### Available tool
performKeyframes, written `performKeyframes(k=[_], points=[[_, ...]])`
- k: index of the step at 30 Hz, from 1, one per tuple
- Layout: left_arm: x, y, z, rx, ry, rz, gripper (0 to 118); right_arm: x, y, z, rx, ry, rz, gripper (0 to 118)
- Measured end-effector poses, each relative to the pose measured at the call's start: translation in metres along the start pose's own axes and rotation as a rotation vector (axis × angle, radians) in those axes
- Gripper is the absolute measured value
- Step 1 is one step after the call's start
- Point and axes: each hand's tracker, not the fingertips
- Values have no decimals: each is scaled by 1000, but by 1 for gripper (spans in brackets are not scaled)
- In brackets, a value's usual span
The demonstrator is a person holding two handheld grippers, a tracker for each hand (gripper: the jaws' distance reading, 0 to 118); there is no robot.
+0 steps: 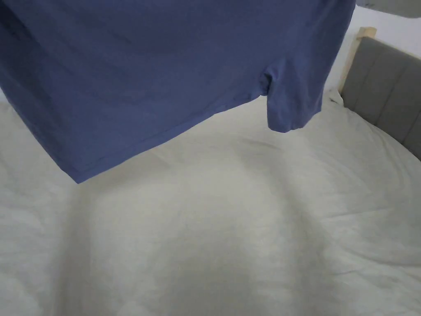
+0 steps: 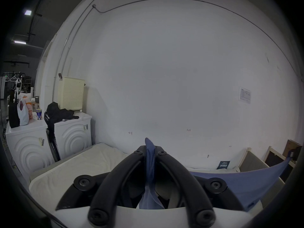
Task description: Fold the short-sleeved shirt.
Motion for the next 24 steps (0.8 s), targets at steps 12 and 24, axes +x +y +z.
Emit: performKeyframes(k=[12,24], points=[[-52,-194,61,-242,-70,0,9,66,-206,-17,-288,72,-22,9],[-135,-433,194,-677,-3,12,9,153,-463,65,-648,61,-88,9]])
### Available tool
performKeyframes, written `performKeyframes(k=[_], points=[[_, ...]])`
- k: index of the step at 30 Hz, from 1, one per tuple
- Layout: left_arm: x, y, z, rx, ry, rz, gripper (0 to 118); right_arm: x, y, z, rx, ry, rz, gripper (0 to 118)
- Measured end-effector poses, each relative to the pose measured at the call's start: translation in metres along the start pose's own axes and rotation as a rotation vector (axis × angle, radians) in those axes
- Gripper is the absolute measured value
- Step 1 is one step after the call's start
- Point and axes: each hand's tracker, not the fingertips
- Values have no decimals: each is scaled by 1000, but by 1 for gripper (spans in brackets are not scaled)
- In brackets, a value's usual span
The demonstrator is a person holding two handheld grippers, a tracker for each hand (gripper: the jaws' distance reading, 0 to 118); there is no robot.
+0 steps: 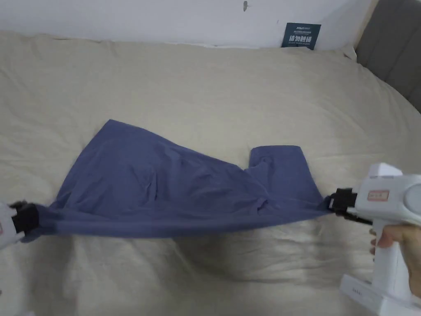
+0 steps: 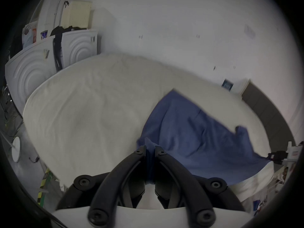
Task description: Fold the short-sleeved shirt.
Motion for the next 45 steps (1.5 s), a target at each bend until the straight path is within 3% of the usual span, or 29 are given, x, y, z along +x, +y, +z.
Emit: performKeyframes(k=[7,8,10,11,12,14,16,23,26,30,32,33,35,36,37,38,39,40,45], points=[[-15,-57,21,-62,32,15,12,23,-58,10,-24,6,-23,11],[-19,-62,24,-61,27,21,25,25,-62,12,-36,17,-35,18],[-24,-66,28,-36,33,43,94,24,-61,18,-26,7,-29,76],[-26,-65,31,-6,80,58,118,22,-60,23,-9,-42,27,101],[-30,-62,36,20,95,69,117,19,-58,31,35,-70,63,118],[-34,-50,47,131,57,112,116,11,-52,52,133,-86,117,118],[-25,-32,55,172,85,67,117,-1,-42,78,227,-66,173,118],[41,15,114,611,69,-159,118,-62,-29,146,544,14,327,118],[69,16,114,698,103,-235,118,-81,-40,149,630,9,332,118],[96,15,115,658,-27,-280,118,-94,-55,149,687,13,318,118],[107,7,116,676,-46,-317,110,-98,-58,150,689,9,309,118],[112,4,117,677,-48,-340,99,-97,-59,148,688,5,307,109],[118,-5,118,673,-59,-379,76,-97,-62,150,712,5,307,75],[120,-8,119,669,-72,-389,58,-98,-64,152,726,7,306,45],[120,-10,118,660,-80,-385,43,-97,-64,152,731,6,303,26],[122,-12,118,648,-87,-384,28,-97,-63,152,729,6,303,14],[122,-14,117,638,-92,-381,11,-96,-63,153,734,4,297,10],[121,-15,116,636,-93,-373,2,-94,-63,153,737,18,294,5],[116,-6,112,590,-117,-327,0,-93,-60,150,719,34,294,1]])
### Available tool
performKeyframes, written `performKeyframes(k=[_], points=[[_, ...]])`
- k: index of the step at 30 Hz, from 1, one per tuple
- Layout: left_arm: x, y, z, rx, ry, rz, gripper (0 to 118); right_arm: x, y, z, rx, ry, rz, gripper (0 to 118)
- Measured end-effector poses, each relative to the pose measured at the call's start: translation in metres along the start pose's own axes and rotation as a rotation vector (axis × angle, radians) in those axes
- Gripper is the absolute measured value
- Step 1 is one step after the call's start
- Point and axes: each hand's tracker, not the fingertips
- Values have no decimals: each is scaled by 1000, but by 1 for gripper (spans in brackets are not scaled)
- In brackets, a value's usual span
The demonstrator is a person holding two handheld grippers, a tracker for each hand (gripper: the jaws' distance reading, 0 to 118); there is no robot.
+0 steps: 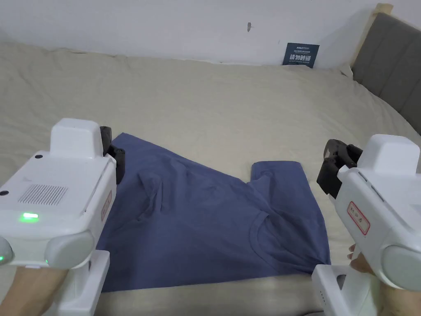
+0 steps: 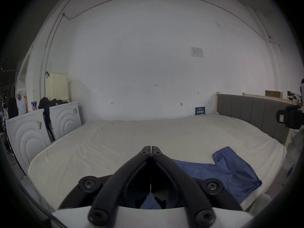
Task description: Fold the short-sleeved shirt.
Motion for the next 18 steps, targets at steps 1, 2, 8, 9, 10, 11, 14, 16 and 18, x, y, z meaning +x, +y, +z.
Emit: performKeyframes(k=[1,2,8,9,10,11,14,16,18], points=[[1,2,-3,-16,4,-6,0,0,-1,-2,-5,-1,0,1],[0,5,-7,-44,24,-13,0,-1,-1,-4,-14,-3,3,1],[-16,29,-59,-138,-13,21,5,0,-4,-15,-55,18,-7,1],[-19,35,-72,-190,-18,10,30,0,-4,-17,-63,21,-5,1],[-22,41,-85,-231,-13,11,60,1,-4,-20,-71,25,-2,1],[-26,47,-100,-269,-18,17,84,2,-4,-22,-76,30,-1,1],[-35,61,-142,-294,-58,41,118,4,-4,-31,-90,30,-4,1],[-40,68,-173,-347,-69,76,118,5,-5,-39,-107,29,-16,1],[-43,72,-211,-438,-93,58,118,7,-8,-48,-130,23,-30,1]])
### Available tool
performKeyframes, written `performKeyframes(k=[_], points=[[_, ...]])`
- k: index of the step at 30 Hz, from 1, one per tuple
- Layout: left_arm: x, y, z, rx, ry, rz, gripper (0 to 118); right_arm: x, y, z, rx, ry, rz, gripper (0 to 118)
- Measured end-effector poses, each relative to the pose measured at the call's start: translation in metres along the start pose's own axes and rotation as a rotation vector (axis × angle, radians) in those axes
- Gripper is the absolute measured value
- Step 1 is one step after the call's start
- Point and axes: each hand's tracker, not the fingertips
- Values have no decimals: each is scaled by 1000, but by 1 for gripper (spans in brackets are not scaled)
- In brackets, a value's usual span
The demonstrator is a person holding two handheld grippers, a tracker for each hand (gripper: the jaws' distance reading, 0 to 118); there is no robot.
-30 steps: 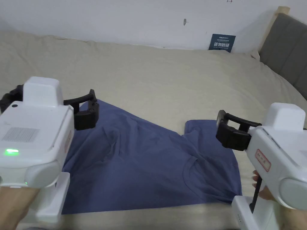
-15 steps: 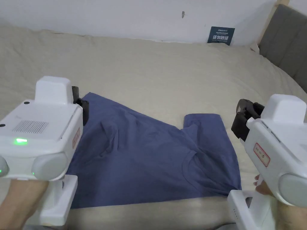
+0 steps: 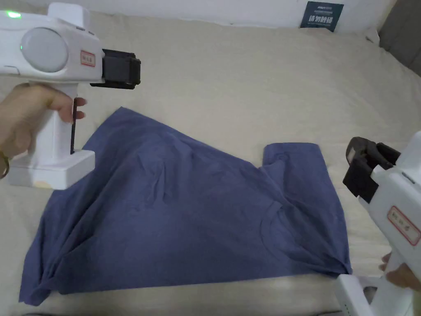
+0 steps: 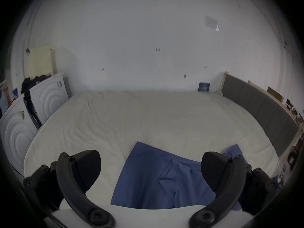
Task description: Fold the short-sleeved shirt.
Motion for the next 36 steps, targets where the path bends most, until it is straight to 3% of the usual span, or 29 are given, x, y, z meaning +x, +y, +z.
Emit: performKeyframes(k=[9,16,20,23,25,27,32,35,36], points=[[-13,14,-181,-350,92,-59,118,5,-1,-61,-131,-21,-7,1],[-13,-1,-277,-475,77,-140,111,13,-7,-102,-209,-33,-12,1],[-21,-10,-311,-515,97,-117,81,14,-14,-118,-253,-28,-8,1],[-23,-16,-314,-512,68,-54,67,12,-16,-122,-254,-54,32,1],[-22,-16,-308,-481,42,-59,44,15,-16,-123,-255,-57,7,1],[-22,-13,-305,-480,50,-60,2,16,-16,-123,-252,-61,-24,1],[-6,-6,-276,-443,76,-80,2,30,-10,-123,-274,-135,-61,1],[-11,9,-254,-373,41,-12,2,48,-5,-129,-348,-188,-56,2],[-12,16,-246,-352,37,0,2,54,-5,-132,-366,-208,-73,11]])
